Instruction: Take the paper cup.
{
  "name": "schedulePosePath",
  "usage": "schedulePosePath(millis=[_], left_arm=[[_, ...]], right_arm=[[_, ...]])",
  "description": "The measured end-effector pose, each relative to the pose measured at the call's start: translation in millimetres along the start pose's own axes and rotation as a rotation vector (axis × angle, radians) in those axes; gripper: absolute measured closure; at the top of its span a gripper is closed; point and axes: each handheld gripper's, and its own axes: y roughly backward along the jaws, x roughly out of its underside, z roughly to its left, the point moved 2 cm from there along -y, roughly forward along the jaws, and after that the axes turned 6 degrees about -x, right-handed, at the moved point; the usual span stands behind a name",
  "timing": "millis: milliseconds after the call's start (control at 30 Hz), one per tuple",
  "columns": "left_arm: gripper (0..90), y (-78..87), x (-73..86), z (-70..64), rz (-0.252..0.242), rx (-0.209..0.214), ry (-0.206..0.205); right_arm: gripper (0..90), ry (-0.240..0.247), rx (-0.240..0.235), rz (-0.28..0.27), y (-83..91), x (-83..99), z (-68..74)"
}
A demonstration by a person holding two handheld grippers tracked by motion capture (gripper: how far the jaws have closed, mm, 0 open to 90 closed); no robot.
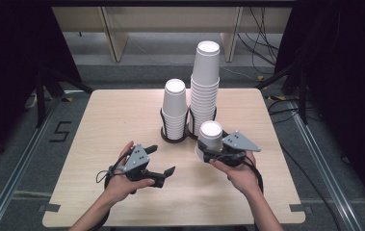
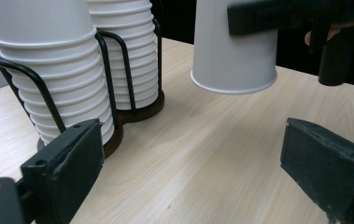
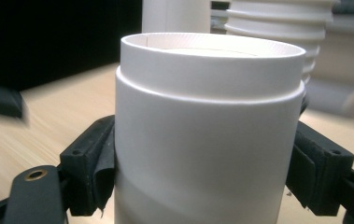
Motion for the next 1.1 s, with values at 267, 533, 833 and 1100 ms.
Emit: schedulePosePath(millis=[267, 533, 833, 1100], left_arm=[[6.1, -1.5, -2.6, 4.6, 0.023, 0.013, 0.009], [6.4, -11.5, -6.0, 7.3, 0.033, 0.051, 0.019], [7.4, -20.2, -14.8, 13.7, 0.054, 0.065, 0.026], [8.8, -34.1, -19.2, 11.2, 0.094, 0.114, 0.046]], right_arm=[[20.5, 0.535, 0.113, 0.151, -10.7, 17.1, 14.9], [20.5, 1.003, 0.186, 0.240, -23.3, 34.0, 35.1], [20.5, 1.461, 0.226, 0.303, -30.9, 51.2, 43.0], [20.6, 1.647, 0.243, 0.317, -32.2, 55.7, 46.6]])
